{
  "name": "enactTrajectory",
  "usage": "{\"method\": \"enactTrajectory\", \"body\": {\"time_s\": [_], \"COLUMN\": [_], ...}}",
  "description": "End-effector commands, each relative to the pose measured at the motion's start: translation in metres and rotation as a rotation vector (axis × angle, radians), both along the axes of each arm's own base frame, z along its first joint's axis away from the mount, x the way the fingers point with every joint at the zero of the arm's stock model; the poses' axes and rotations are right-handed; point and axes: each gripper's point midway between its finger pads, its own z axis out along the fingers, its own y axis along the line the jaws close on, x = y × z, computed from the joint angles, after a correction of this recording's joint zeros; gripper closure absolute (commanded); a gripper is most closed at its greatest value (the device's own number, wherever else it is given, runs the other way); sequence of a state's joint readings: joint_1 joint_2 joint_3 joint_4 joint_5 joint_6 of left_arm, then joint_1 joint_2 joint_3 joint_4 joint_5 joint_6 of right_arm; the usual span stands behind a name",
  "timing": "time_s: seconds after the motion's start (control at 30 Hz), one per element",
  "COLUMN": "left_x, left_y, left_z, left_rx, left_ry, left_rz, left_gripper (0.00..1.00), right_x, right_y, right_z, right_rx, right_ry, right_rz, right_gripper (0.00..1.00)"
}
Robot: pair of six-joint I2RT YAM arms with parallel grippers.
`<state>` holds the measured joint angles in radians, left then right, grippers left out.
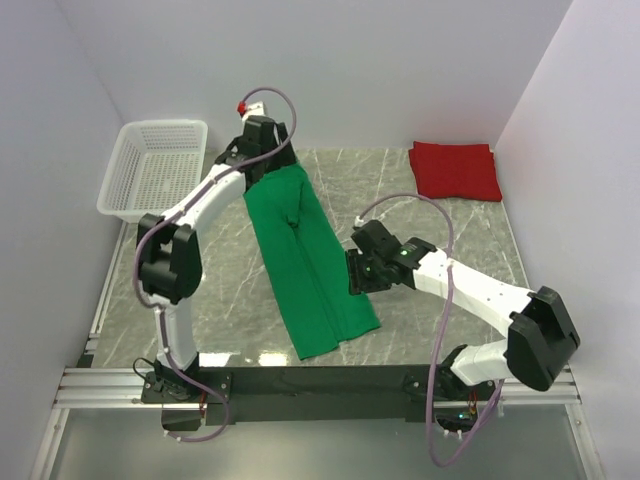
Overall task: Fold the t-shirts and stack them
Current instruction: Fold the tshirt
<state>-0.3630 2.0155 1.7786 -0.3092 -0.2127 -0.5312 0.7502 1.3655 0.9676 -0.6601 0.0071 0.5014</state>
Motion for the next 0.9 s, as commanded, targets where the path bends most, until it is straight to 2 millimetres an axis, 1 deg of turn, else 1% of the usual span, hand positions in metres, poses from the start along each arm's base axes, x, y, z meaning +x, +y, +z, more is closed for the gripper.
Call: {"method": "enactTrajectory", "body": {"time_s": [0.0, 0.07, 0.1, 0.13, 0.17, 0.2, 0.27, 0.33, 0.37, 0.4, 0.43, 0.47, 0.53, 0.57, 0.63, 0.8, 0.83, 0.87], "left_x": [-0.045, -0.06, -0.069, -0.074, -0.079, -0.085, -0.089, -0.09, -0.089, -0.085, -0.083, -0.081, -0.076, -0.073, -0.071, -0.059, -0.057, -0.055], "left_y": [-0.005, -0.015, -0.015, -0.017, -0.019, -0.018, -0.017, -0.016, -0.016, -0.018, -0.018, -0.017, -0.02, -0.02, -0.02, -0.022, -0.019, -0.017], "left_z": [-0.02, -0.029, -0.04, -0.045, -0.052, -0.063, -0.077, -0.088, -0.097, -0.097, -0.102, -0.111, -0.118, -0.127, -0.137, -0.157, -0.158, -0.167], "left_rx": [-0.02, -0.033, -0.026, -0.031, -0.027, -0.018, -0.012, 0.003, 0.011, 0.012, 0.022, 0.033, 0.048, 0.062, 0.09, 0.137, 0.154, 0.171], "left_ry": [0.104, 0.125, 0.15, 0.164, 0.181, 0.207, 0.236, 0.249, 0.262, 0.254, 0.258, 0.269, 0.267, 0.279, 0.296, 0.302, 0.304, 0.318], "left_rz": [0.087, 0.08, 0.076, 0.073, 0.07, 0.064, 0.073, 0.079, 0.077, 0.075, 0.073, 0.073, 0.064, 0.063, 0.057, 0.03, 0.02, 0.016], "left_gripper": [0.17, 0.22, 0.25, 0.27, 0.28, 0.31, 0.33, 0.39, 0.42, 0.44, 0.44, 0.44, 0.44, 0.45, 0.45, 0.45, 0.45, 0.45], "right_x": [0.007, 0.006, 0.003, 0.001, -0.003, -0.004, -0.009, -0.012, -0.015, -0.016, -0.018, -0.02, -0.021, -0.021, -0.022, -0.024, -0.024, -0.024], "right_y": [0.001, -0.002, -0.006, -0.006, -0.008, -0.009, -0.012, -0.014, -0.014, -0.016, -0.016, -0.019, -0.021, -0.022, -0.023, -0.023, -0.023, -0.022], "right_z": [0.014, 0.013, 0.008, 0.008, 0.004, 0.004, -0.002, -0.005, -0.009, -0.01, -0.012, -0.016, -0.018, -0.019, -0.02, -0.022, -0.023, -0.023], "right_rx": [0.091, 0.098, 0.096, 0.108, 0.108, 0.113, 0.117, 0.122, 0.12, 0.116, 0.114, 0.103, 0.096, 0.093, 0.086, 0.085, 0.086, 0.092], "right_ry": [-0.062, -0.066, -0.056, -0.055, -0.049, -0.053, -0.045, -0.039, -0.031, -0.027, -0.022, -0.015, -0.013, -0.014, -0.011, 0.0, 0.005, 0.006], "right_rz": [-0.022, -0.024, -0.026, -0.021, -0.02, -0.023, -0.018, -0.014, -0.011, -0.007, -0.007, -0.006, -0.006, -0.008, -0.007, -0.007, -0.007, -0.009], "right_gripper": [0.48, 0.48, 0.48, 0.48, 0.48, 0.48, 0.48, 0.48, 0.48, 0.48, 0.49, 0.49, 0.49, 0.49, 0.49, 0.49, 0.49, 0.49]}}
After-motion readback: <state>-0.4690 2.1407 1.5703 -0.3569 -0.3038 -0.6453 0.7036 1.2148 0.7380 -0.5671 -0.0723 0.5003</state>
